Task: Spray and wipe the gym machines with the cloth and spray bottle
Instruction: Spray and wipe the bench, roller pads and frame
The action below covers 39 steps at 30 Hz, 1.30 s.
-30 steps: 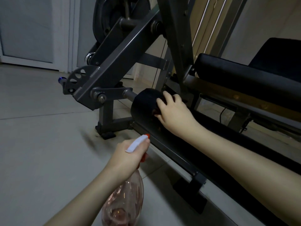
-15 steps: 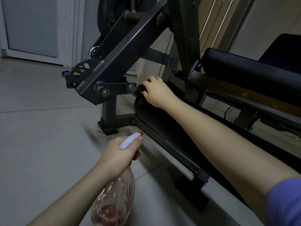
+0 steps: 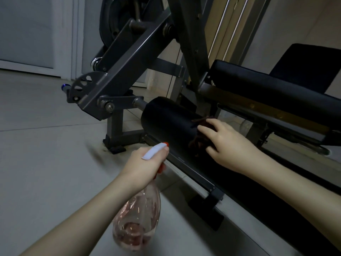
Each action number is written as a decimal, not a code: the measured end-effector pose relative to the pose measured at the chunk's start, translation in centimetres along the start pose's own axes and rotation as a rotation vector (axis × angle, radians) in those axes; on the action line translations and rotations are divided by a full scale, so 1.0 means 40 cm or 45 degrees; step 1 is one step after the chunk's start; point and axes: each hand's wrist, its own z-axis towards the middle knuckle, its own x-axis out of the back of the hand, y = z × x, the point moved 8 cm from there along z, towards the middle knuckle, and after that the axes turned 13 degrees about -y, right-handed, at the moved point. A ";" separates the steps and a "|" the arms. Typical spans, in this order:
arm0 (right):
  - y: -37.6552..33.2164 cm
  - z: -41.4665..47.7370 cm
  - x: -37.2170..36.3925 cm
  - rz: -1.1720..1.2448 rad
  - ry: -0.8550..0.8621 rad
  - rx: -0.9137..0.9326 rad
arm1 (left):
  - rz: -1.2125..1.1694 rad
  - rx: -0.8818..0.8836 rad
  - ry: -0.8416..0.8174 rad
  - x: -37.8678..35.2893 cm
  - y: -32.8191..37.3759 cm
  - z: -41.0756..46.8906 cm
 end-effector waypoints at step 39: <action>-0.190 0.353 0.045 -0.117 0.225 0.030 | -0.103 0.018 0.044 0.023 -0.076 0.014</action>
